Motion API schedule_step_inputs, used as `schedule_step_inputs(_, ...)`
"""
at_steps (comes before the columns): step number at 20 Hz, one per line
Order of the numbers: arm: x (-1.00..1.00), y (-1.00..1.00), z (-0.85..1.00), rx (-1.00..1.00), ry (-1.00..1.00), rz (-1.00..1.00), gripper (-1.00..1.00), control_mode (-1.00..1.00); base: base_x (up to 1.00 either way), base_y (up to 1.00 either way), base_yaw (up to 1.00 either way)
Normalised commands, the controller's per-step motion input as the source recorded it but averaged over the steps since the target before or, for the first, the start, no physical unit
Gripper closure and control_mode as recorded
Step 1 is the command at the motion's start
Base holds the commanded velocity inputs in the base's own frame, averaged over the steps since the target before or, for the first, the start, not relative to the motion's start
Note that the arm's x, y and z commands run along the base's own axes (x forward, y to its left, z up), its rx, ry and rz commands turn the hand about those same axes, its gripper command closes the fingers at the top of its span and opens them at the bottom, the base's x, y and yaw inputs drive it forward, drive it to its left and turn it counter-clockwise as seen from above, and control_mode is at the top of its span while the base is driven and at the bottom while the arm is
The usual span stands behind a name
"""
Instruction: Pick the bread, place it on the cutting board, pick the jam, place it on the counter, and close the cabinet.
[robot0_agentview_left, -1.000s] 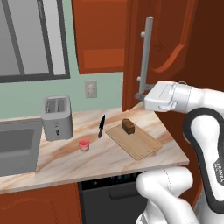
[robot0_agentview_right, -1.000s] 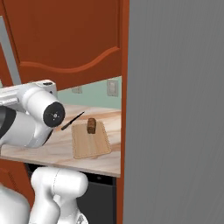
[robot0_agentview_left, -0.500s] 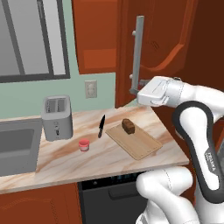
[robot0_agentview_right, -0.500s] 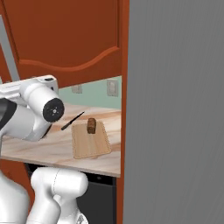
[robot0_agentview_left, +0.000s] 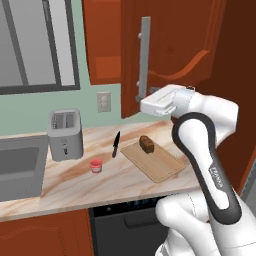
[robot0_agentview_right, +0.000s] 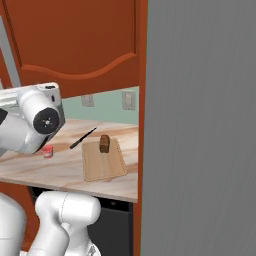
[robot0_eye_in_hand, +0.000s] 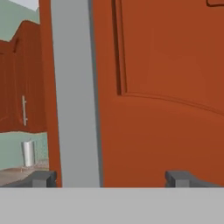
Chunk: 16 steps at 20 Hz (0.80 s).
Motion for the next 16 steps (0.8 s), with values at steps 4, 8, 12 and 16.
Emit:
schedule_step_inputs(4,0.22,0.2,0.0,0.01,0.0,-0.1,-1.0,-1.0,0.0,0.0,0.0)
schedule_step_inputs(8,0.33,0.16,0.0,0.0,0.0,-0.11,-1.0,-1.0,0.0,0.0,0.0)
schedule_step_inputs(12,0.41,0.08,0.0,0.0,0.0,-0.13,-1.0,-1.0,0.0,0.0,0.0)
schedule_step_inputs(16,0.35,0.05,0.0,0.0,0.0,-0.13,-1.0,-1.0,0.0,0.0,0.0)
